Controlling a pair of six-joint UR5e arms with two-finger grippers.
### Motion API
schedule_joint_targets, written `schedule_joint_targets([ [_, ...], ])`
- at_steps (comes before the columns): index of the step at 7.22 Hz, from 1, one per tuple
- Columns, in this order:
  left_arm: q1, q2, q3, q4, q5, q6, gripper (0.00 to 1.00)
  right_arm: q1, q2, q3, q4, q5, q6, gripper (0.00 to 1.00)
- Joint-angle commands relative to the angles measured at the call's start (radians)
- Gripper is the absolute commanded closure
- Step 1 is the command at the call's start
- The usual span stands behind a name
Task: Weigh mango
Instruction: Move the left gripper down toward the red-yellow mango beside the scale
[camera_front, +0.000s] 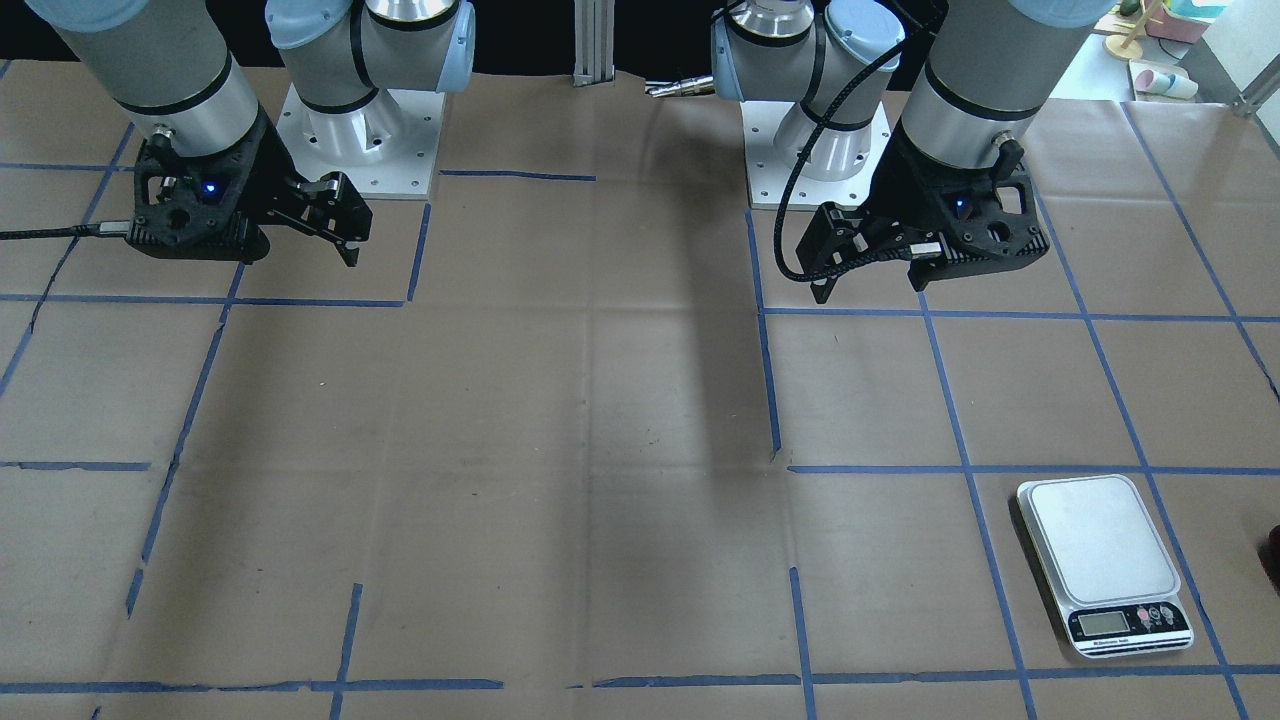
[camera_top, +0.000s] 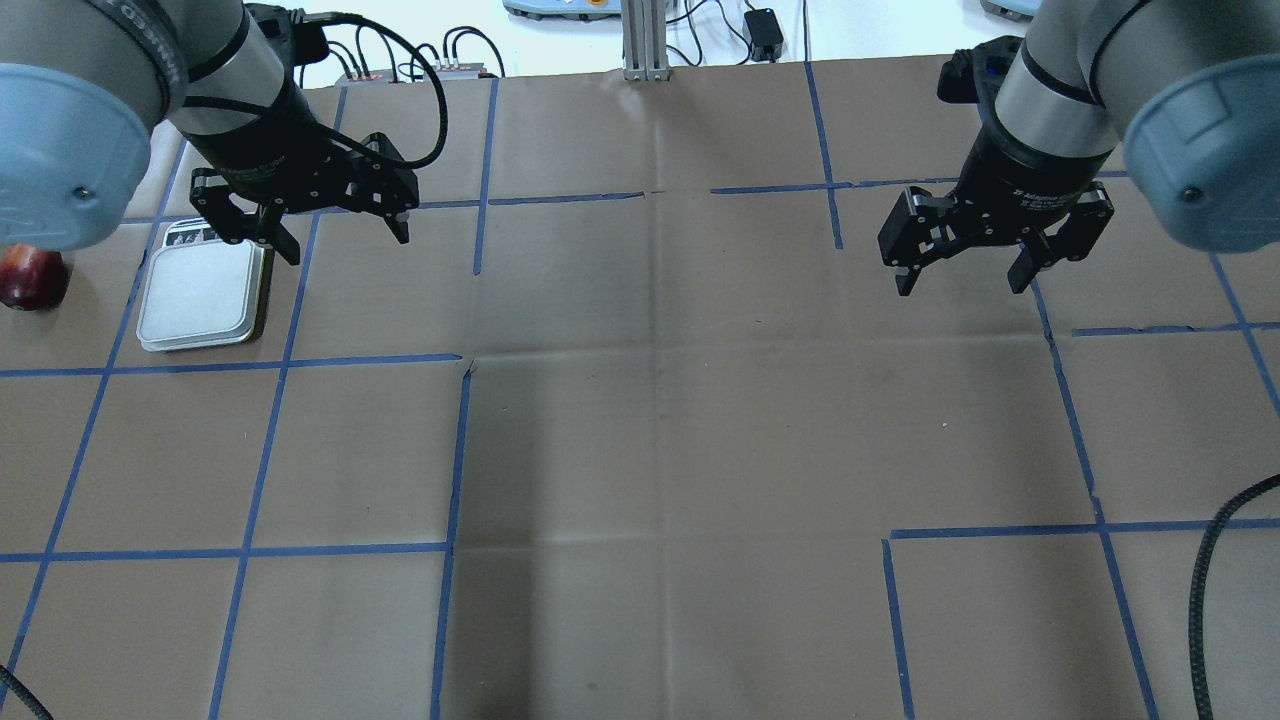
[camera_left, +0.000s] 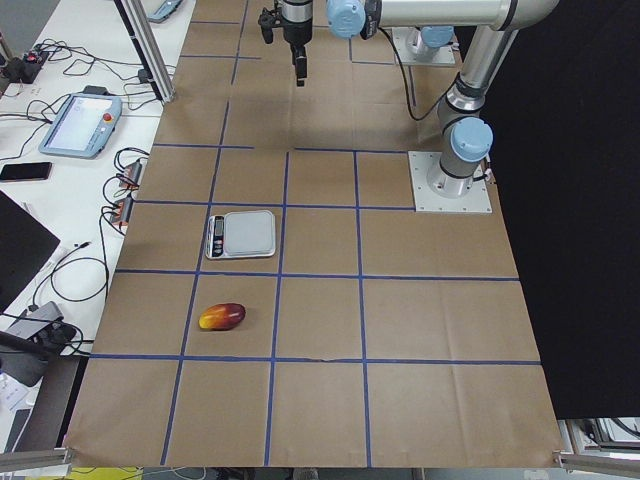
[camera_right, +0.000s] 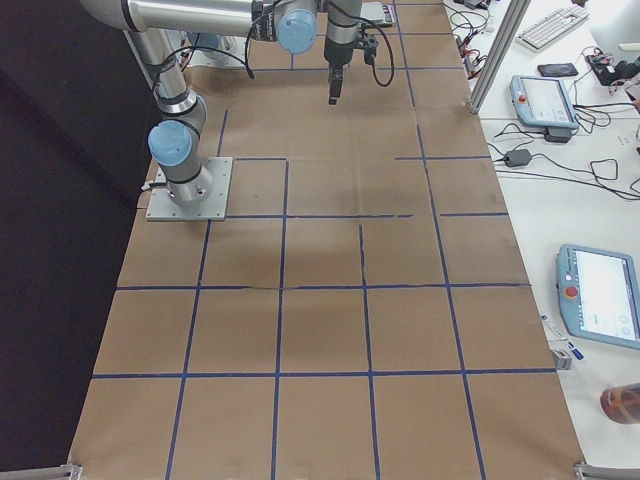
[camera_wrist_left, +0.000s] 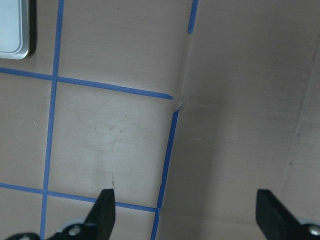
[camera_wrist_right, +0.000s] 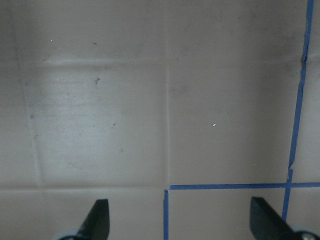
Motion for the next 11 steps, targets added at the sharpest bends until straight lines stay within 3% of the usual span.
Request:
schedule_joint_targets([
  [1,0.002,-0.005,0.015,-0.001,-0.002,0.0,0.0,0.0,0.0,0.0,0.0,0.0,0.0,0.0],
  [5,0.015,-0.013,0.029,-0.002,-0.001,0.001,0.0,0.0,0.0,0.0,0.0,0.0,0.0,0.0],
  [7,0.177,-0.033,0.032,-0.002,-0.013,0.03,0.0,0.0,0.0,0.0,0.0,0.001,0.0,0.0],
  [9,0.329,-0.077,0.061,-0.001,-0.004,0.215,0.0,0.0,0.0,0.0,0.0,0.0,0.0,0.0],
  [11,0.489,-0.204,0.171,0.012,0.002,0.457,0.0,0.0,0.0,0.0,0.0,0.0,0.0,0.0],
])
